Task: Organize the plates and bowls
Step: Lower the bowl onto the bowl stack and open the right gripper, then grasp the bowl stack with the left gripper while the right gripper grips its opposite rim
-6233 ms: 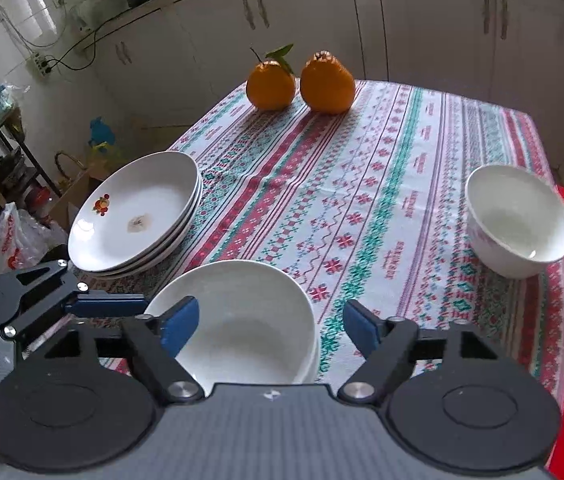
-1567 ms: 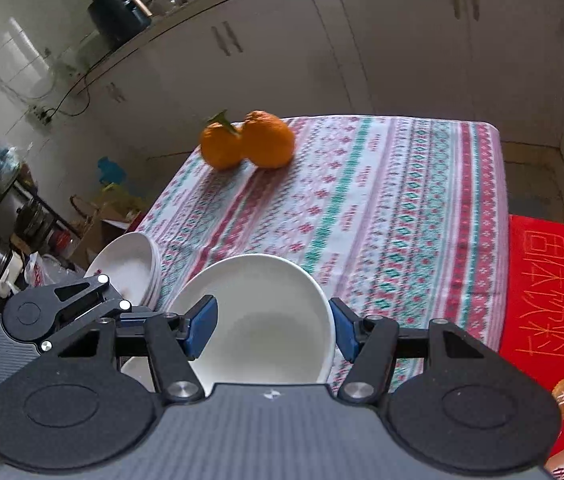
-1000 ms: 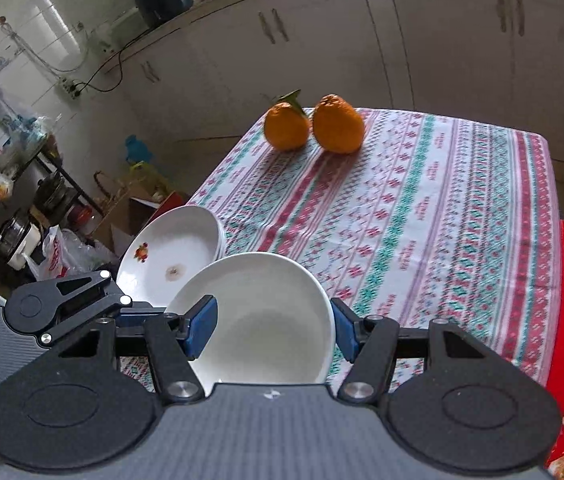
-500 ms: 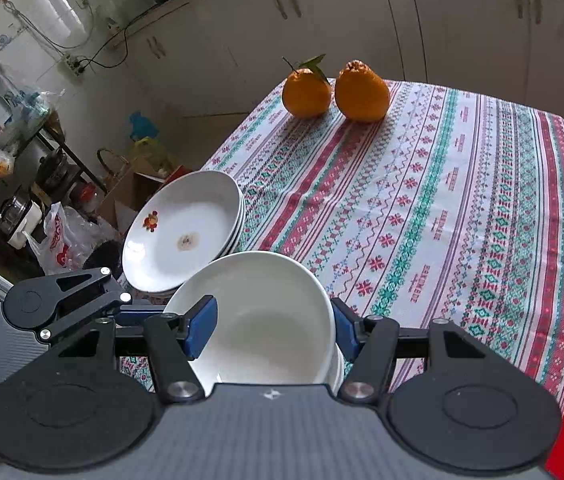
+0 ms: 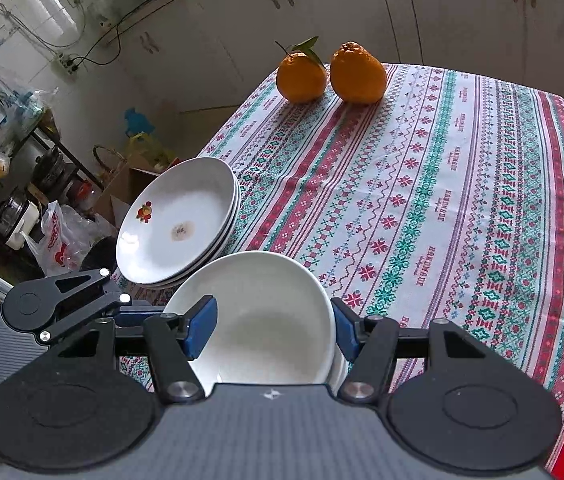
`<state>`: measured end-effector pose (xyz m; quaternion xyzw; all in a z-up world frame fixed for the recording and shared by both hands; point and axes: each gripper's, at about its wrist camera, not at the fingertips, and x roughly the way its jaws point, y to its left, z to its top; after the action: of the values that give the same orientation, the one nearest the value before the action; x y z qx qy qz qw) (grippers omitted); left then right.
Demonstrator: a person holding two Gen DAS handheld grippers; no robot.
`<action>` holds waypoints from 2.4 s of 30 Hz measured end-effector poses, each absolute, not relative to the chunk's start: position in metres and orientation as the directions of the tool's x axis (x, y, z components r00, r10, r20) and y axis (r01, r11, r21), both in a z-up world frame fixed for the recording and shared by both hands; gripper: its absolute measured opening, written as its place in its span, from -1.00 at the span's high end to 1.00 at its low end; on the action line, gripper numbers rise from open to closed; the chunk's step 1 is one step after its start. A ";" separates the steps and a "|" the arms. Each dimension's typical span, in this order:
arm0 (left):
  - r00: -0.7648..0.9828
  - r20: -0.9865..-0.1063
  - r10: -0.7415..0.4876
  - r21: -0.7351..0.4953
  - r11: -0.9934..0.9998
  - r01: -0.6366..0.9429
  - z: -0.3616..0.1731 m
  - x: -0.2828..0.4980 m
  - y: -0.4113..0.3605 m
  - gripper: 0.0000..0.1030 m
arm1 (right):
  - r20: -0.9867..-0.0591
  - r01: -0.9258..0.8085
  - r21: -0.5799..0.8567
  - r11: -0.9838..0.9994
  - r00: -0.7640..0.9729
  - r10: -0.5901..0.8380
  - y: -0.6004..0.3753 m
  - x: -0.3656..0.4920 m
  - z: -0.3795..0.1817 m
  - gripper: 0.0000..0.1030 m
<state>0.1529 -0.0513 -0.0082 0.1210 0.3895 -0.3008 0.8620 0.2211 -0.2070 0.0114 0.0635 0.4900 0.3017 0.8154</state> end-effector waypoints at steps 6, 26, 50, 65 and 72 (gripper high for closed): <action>0.508 -0.751 -0.421 -0.028 0.790 0.613 -0.011 0.153 -0.051 -0.52 | -0.766 -0.429 0.396 0.812 0.332 0.550 -0.206 0.220 0.005 -0.30; 0.511 -0.740 -0.438 -0.029 0.779 0.626 -0.013 0.147 -0.048 -0.78 | -0.766 -0.466 0.351 0.812 0.356 0.536 -0.201 0.208 0.002 -0.51; 0.461 -0.782 -0.420 0.097 0.648 0.756 -0.064 0.153 -0.031 -0.86 | -0.820 -0.702 -0.031 0.711 0.424 0.384 -0.192 0.143 -0.047 -1.00; 0.262 -0.809 -0.527 0.030 0.408 0.913 -0.062 0.189 -0.041 -0.81 | -0.860 -0.868 -0.103 0.485 0.323 0.395 -0.171 0.168 -0.053 -0.82; 0.223 -0.813 -0.538 0.018 0.358 0.933 -0.062 0.194 -0.041 -0.71 | -0.865 -0.890 -0.060 0.451 0.272 0.422 -0.169 0.176 -0.047 -0.80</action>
<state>0.1939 -0.0407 -0.0624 0.2654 0.3720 -0.5004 0.7354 0.1763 -0.1686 -0.0470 -0.2839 0.4126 0.4402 0.7452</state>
